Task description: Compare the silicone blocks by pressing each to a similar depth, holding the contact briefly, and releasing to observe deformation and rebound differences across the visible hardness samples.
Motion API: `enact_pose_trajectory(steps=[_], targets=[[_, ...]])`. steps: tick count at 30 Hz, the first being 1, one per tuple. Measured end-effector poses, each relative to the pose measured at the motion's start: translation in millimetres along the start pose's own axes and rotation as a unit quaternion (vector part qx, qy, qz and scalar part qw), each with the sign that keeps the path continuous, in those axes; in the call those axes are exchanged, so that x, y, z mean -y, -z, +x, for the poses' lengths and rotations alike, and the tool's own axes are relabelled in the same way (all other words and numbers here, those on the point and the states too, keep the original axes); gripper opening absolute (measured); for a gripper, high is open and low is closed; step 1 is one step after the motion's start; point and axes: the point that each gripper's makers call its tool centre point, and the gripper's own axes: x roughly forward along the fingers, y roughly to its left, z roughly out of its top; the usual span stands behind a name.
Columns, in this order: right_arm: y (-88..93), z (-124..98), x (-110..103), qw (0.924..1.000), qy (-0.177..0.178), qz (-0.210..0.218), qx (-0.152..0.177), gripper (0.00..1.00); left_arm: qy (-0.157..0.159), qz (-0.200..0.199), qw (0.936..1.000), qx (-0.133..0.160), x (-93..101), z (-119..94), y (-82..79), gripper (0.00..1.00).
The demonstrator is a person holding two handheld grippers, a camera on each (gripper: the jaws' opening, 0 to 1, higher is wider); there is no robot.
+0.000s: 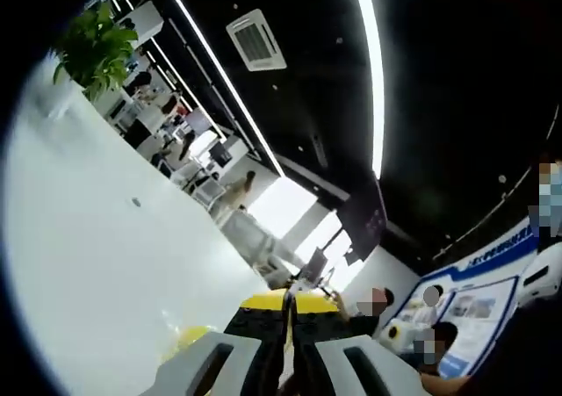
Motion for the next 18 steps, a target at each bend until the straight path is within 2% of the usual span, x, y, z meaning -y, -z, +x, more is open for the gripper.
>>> enact_pose_trajectory(steps=[7, 15, 18], targets=[[13.0, -5, 11, 0.9996, 0.021, 0.015, -0.014, 0.67, -0.053, -0.028, 0.9982, 0.005, -38.5, -4, 11.7, 0.00], [17.6, -10, 16, 0.9990, 0.034, 0.015, -0.023, 0.68, -0.093, -0.050, 0.9940, 0.028, -74.8, -5, 8.3, 0.00], [18.9, -10, 14, 0.9992, 0.032, 0.010, -0.024, 0.71, -0.129, -0.043, 0.9906, 0.020, -94.2, -7, 11.7, 0.00]])
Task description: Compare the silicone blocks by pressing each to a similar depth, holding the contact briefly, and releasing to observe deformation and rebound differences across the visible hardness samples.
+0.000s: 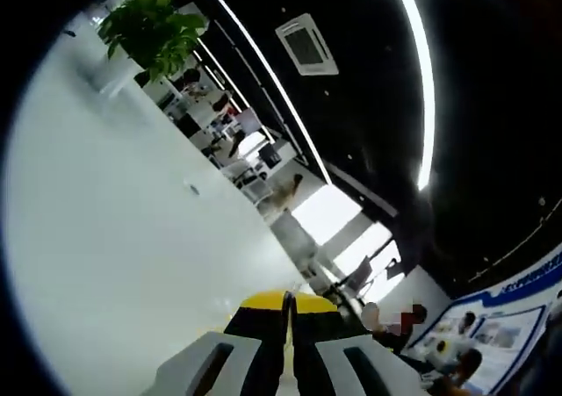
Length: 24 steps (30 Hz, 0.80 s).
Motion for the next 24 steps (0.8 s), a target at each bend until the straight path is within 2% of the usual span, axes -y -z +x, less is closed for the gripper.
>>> enact_pose_trajectory(steps=[1, 2, 6, 7, 8, 10, 12, 14, 16, 22, 24], targets=[[-2.4, 0, -2, 0.9999, -0.006, 0.009, 0.007, 0.73, -0.011, -0.005, 0.9998, 0.015, -5.8, 1, -5.0, 0.00], [-4.4, -1, -3, 0.9998, -0.008, 0.014, 0.012, 0.74, -0.020, -0.025, 0.9994, 0.016, -12.1, 1, -6.6, 0.00], [-3.3, -1, 1, 0.9998, -0.003, 0.017, 0.012, 0.74, -0.062, -0.003, 0.9976, 0.030, -36.7, 2, -13.3, 0.00], [-2.5, -1, 0, 0.9998, -0.003, 0.019, 0.010, 0.74, -0.081, -0.007, 0.9962, 0.031, -46.0, 1, -14.5, 0.00], [-1.2, -1, 0, 0.9998, -0.004, 0.019, 0.008, 0.74, -0.087, -0.004, 0.9958, 0.028, -50.0, 1, -15.1, 0.00], [0.6, -1, -2, 0.9998, -0.006, 0.018, 0.005, 0.72, -0.115, 0.012, 0.9931, 0.021, -64.4, 0, -16.1, 0.00], [3.4, 1, -4, 0.9999, -0.008, 0.014, 0.001, 0.72, -0.130, 0.025, 0.9911, 0.014, -74.9, -1, -15.8, 0.00], [3.0, 2, -4, 0.9999, -0.009, 0.011, 0.003, 0.72, -0.164, 0.023, 0.9860, 0.016, -91.5, -4, -15.8, 0.00], [1.8, 2, -5, 0.9999, -0.009, 0.008, 0.007, 0.74, -0.183, 0.032, 0.9824, 0.017, -102.6, -5, -15.0, 0.00], [4.1, 3, -4, 0.9999, -0.008, 0.015, 0.003, 0.78, -0.203, 0.034, 0.9784, 0.018, -117.5, -1, -12.4, 0.02], [4.8, 3, -4, 0.9999, -0.008, 0.015, 0.001, 0.79, -0.212, 0.050, 0.9761, 0.007, -123.5, 0, -9.8, 0.09]])
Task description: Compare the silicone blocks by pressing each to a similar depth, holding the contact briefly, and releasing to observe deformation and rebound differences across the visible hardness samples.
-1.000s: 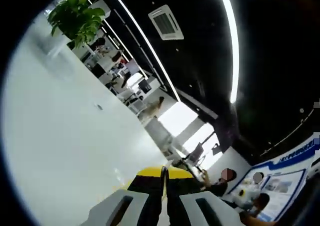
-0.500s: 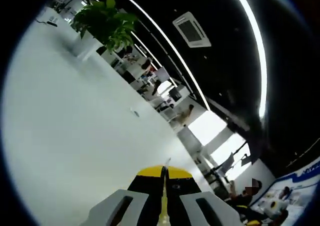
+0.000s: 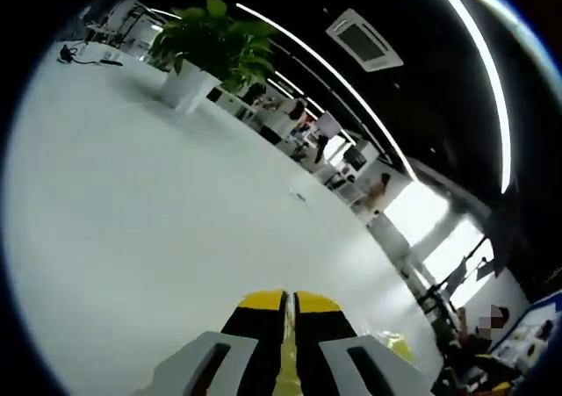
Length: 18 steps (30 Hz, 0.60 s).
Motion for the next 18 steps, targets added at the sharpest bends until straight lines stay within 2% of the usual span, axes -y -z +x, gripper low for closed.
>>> enact_pose_trajectory(steps=[1, 2, 3, 6, 8, 13, 14, 15, 18], targets=[[0.5, 0, 0, 1.0000, 0.000, 0.000, -0.001, 0.79, 0.003, 0.017, 0.9998, 0.000, 0.5, 1, 0.6, 0.17], [0.7, 0, 0, 1.0000, 0.000, 0.000, -0.001, 0.79, -0.001, 0.028, 0.9996, 0.000, -0.6, 1, 0.8, 0.20], [0.9, 0, 0, 1.0000, 0.000, 0.000, -0.001, 0.79, -0.007, 0.039, 0.9992, -0.002, -2.7, 1, 2.0, 0.20], [1.0, 0, 0, 1.0000, 0.000, 0.002, -0.002, 0.79, -0.009, 0.036, 0.9993, -0.003, -5.3, 0, 1.4, 0.23], [1.7, 0, -1, 1.0000, -0.001, 0.001, -0.003, 0.79, -0.021, 0.050, 0.9985, 0.007, -10.0, -3, -4.5, 0.29], [7.0, 2, -4, 0.9998, -0.006, -0.004, -0.016, 0.80, -0.052, 0.111, 0.9924, 0.010, -17.4, -15, -11.7, 0.54], [7.1, 2, -5, 0.9998, -0.006, -0.003, -0.017, 0.81, -0.059, 0.133, 0.9891, 0.018, -17.1, -20, -15.9, 0.57], [7.3, 2, -5, 0.9998, -0.008, 0.000, -0.017, 0.81, -0.059, 0.146, 0.9872, 0.023, -15.1, -23, -17.8, 0.61], [4.7, 0, -5, 0.9998, -0.013, 0.013, -0.012, 0.83, -0.041, 0.188, 0.9813, 0.011, -2.0, -37, -13.3, 0.76]])
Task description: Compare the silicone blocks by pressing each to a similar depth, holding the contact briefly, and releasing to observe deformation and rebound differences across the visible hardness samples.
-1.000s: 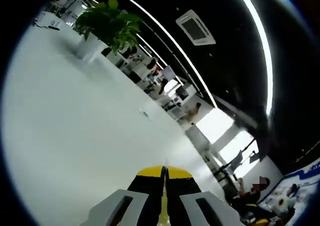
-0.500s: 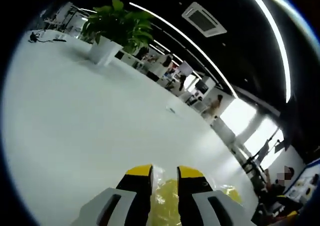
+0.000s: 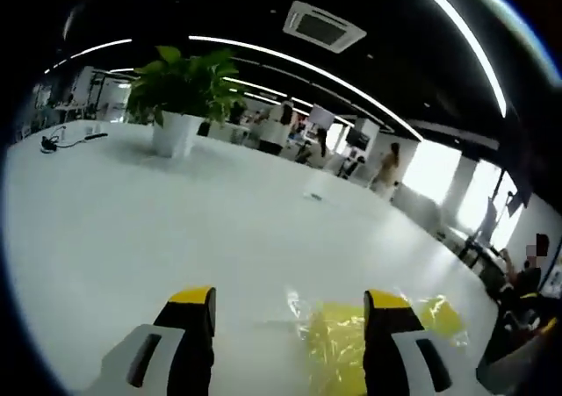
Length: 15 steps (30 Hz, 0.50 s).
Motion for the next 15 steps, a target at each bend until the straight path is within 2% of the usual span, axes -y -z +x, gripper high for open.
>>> enact_pose_trajectory(steps=[1, 5, 7, 10, 13, 15], targets=[[-0.7, -1, 0, 1.0000, -0.001, 0.003, 0.002, 0.83, 0.004, 0.018, 0.9998, 0.001, 4.1, -6, -1.2, 0.79], [-1.6, -1, -1, 0.9999, -0.006, 0.007, 0.007, 0.82, 0.038, 0.039, 0.9985, -0.007, 26.1, -22, 0.4, 0.83], [-2.7, -1, -2, 0.9999, -0.009, 0.009, 0.011, 0.82, 0.054, 0.070, 0.9960, -0.010, 39.3, -29, 1.8, 0.85], [-3.5, -1, -3, 0.9998, -0.011, 0.010, 0.014, 0.82, 0.079, 0.091, 0.9926, -0.016, 57.9, -38, 6.0, 0.89], [-4.7, -2, -4, 0.9997, -0.014, 0.011, 0.019, 0.82, 0.080, 0.102, 0.9913, -0.021, 65.5, -46, 9.6, 1.00], [-5.2, -2, -5, 0.9996, -0.017, 0.010, 0.021, 0.82, 0.087, 0.103, 0.9908, -0.017, 68.2, -53, 8.3, 1.00]])
